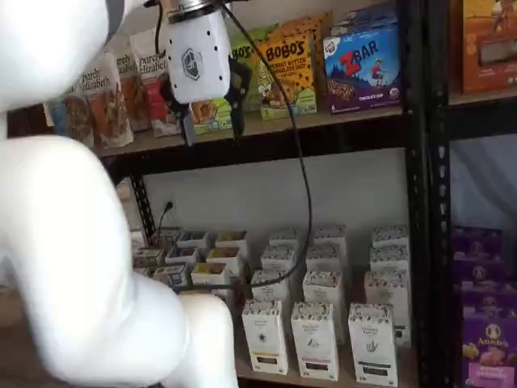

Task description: Pick up the white box with a green strip in the middle, on the bottom shelf, the sixth box from the left

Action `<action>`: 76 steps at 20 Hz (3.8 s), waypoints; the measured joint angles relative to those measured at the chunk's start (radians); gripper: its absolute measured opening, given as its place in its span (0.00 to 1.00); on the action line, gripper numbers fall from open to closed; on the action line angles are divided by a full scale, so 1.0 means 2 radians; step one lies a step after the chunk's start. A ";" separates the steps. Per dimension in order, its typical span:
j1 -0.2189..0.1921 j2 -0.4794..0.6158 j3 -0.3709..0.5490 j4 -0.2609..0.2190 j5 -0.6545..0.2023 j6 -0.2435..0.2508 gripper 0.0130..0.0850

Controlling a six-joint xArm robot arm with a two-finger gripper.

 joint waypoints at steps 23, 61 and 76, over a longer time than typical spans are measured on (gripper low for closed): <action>-0.029 -0.024 0.179 -0.036 -0.217 -0.028 1.00; -0.110 0.497 0.252 -0.118 -0.813 -0.019 1.00; -0.132 0.665 0.132 -0.153 -0.878 -0.003 1.00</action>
